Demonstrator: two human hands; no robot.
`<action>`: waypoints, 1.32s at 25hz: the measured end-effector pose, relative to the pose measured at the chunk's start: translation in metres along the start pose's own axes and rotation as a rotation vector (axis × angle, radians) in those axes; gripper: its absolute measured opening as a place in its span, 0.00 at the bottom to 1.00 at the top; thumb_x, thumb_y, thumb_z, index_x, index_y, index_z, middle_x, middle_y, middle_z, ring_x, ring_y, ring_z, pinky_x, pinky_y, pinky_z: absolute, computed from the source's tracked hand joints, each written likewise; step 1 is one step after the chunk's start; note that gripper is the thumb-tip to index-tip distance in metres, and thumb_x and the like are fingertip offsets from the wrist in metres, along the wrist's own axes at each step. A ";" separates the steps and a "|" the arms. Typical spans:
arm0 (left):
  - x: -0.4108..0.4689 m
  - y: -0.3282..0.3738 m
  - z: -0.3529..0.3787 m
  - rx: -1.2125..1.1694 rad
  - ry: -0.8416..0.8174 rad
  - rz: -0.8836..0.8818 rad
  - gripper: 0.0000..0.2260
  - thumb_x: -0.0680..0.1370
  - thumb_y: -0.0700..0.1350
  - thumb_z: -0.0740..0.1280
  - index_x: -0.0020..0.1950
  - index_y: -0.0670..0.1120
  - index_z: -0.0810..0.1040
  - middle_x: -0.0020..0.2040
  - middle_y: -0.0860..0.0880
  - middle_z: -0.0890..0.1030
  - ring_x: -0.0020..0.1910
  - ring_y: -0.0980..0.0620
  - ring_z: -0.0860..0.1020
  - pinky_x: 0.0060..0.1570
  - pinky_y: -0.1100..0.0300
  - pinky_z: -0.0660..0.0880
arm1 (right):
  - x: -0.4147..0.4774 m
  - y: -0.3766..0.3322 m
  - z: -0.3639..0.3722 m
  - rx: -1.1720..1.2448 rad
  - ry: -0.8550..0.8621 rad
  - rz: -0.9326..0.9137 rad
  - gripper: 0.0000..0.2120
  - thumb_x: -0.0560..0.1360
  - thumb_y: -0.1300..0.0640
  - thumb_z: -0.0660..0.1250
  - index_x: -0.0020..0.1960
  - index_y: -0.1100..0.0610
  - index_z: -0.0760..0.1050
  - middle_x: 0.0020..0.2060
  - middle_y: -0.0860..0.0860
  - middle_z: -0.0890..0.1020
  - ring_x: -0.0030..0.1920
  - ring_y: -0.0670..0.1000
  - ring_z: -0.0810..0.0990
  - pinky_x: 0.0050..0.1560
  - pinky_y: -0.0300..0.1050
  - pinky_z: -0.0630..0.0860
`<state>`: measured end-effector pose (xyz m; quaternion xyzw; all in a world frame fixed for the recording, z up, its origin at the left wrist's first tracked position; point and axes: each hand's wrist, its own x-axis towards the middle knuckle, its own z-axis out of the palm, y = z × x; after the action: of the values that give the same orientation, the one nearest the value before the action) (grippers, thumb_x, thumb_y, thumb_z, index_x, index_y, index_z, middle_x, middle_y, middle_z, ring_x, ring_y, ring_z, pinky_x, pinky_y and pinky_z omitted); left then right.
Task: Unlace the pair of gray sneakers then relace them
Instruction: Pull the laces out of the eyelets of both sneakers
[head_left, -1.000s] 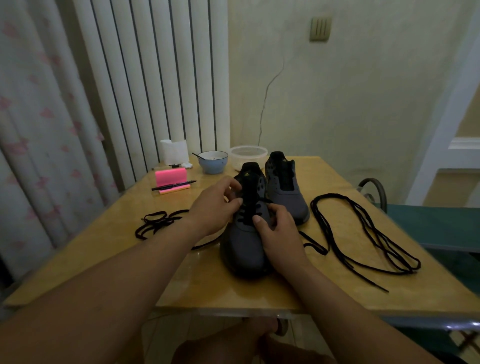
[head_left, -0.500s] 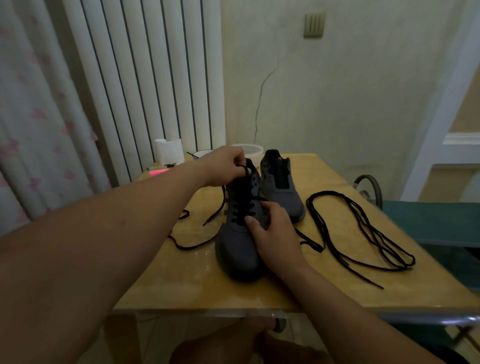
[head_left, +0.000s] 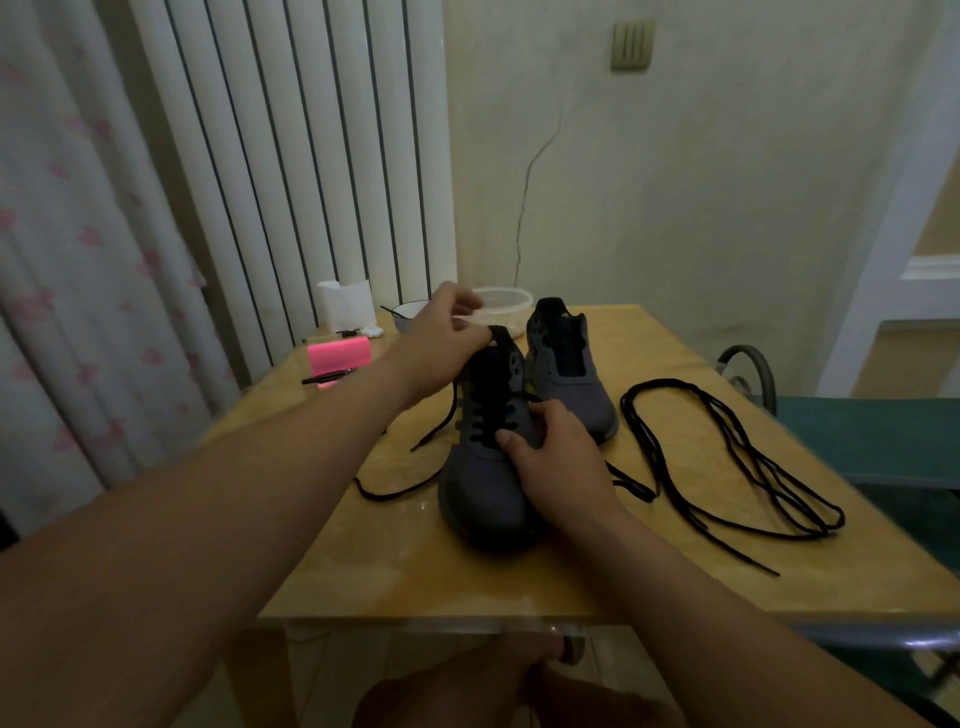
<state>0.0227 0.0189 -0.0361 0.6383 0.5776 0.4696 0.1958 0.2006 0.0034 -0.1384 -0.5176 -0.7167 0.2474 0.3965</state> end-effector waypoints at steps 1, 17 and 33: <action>-0.012 -0.008 0.001 0.030 0.136 0.061 0.08 0.81 0.42 0.69 0.60 0.47 0.74 0.56 0.48 0.77 0.52 0.56 0.77 0.42 0.68 0.75 | 0.000 0.001 0.001 0.005 0.004 -0.002 0.25 0.79 0.41 0.70 0.71 0.52 0.71 0.62 0.49 0.77 0.60 0.51 0.79 0.59 0.54 0.80; -0.044 -0.037 0.014 0.223 -0.038 0.059 0.02 0.83 0.43 0.69 0.52 0.47 0.81 0.47 0.52 0.80 0.44 0.58 0.78 0.41 0.66 0.72 | -0.004 0.003 0.002 0.040 0.015 -0.018 0.22 0.80 0.43 0.70 0.69 0.51 0.72 0.58 0.48 0.76 0.58 0.50 0.79 0.58 0.53 0.80; -0.053 -0.039 0.013 -0.552 -0.079 -0.232 0.02 0.83 0.39 0.66 0.50 0.44 0.75 0.36 0.49 0.76 0.32 0.53 0.71 0.37 0.60 0.72 | 0.000 0.005 0.003 0.017 0.001 -0.024 0.23 0.80 0.42 0.69 0.70 0.50 0.71 0.61 0.48 0.79 0.59 0.50 0.80 0.57 0.51 0.80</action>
<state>0.0180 -0.0157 -0.0931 0.5086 0.4892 0.5582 0.4363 0.2009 0.0055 -0.1438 -0.5057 -0.7204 0.2486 0.4042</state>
